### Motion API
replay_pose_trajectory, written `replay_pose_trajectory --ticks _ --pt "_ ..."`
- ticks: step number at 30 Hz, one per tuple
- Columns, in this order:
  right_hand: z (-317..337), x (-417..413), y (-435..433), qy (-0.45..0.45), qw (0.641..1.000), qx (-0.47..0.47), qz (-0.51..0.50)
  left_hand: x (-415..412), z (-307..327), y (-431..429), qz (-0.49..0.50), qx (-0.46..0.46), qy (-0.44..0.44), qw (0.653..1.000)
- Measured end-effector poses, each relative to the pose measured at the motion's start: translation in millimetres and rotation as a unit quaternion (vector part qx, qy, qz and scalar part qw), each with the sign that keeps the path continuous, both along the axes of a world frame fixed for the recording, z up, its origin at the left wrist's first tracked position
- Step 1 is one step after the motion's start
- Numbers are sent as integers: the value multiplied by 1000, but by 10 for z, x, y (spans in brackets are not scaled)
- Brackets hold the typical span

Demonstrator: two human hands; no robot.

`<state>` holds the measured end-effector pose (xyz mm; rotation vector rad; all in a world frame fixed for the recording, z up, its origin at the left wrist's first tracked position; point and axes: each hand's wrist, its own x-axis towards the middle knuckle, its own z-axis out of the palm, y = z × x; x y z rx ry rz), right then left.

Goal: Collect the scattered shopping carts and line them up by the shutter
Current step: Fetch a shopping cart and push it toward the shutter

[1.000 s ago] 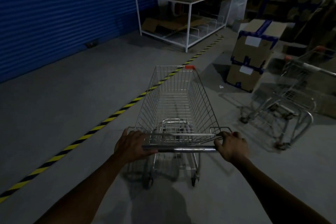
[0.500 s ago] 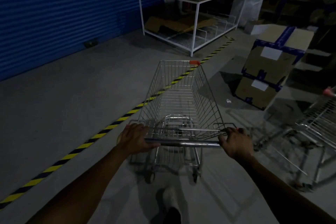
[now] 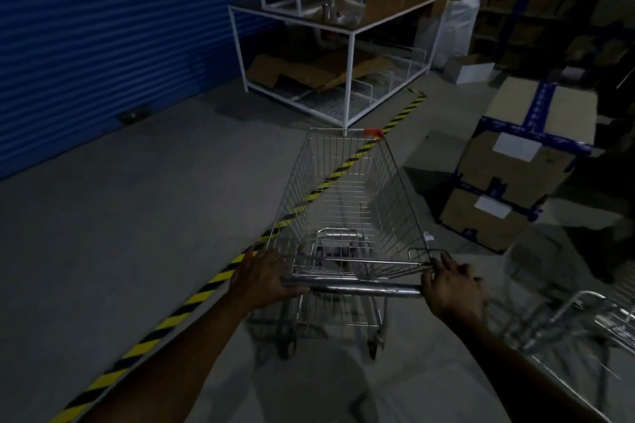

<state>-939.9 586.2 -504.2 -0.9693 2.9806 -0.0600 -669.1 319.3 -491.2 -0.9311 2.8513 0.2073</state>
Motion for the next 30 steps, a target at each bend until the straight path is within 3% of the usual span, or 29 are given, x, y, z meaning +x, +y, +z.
replay_pose_trajectory --ticks 16,30 --pt "6 -3409 -2110 -22 1000 -9 19 -3214 -168 -1952 35 -15 -33 999" --pt "-72 -5709 -3932 -15 996 46 75 -5168 -121 -3288 110 -45 6 993"
